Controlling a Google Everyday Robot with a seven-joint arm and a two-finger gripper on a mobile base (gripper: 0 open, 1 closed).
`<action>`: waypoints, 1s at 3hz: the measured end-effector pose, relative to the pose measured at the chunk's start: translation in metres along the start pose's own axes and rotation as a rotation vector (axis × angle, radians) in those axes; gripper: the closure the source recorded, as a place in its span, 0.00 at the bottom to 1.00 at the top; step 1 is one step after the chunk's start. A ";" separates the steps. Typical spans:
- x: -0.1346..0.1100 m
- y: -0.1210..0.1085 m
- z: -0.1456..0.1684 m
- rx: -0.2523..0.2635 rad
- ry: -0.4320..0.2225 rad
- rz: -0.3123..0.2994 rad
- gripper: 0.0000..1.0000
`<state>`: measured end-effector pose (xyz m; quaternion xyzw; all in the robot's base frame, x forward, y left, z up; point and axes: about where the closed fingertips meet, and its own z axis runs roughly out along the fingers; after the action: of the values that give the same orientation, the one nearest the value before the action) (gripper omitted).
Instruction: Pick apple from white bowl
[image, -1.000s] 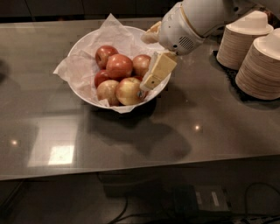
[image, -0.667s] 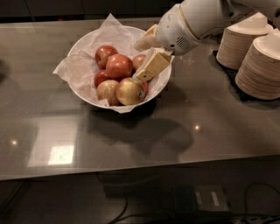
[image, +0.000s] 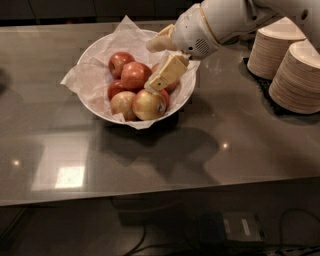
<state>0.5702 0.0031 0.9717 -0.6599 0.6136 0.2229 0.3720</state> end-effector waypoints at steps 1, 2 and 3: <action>-0.004 -0.006 0.005 -0.012 -0.019 0.001 0.34; -0.009 -0.011 0.011 -0.021 -0.029 -0.004 0.39; -0.012 -0.015 0.017 -0.032 -0.031 -0.006 0.40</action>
Offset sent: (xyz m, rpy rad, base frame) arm 0.0192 0.0176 0.0061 0.0336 0.0094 0.0295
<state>0.5861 0.0235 0.9734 -0.6640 0.6020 0.2418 0.3718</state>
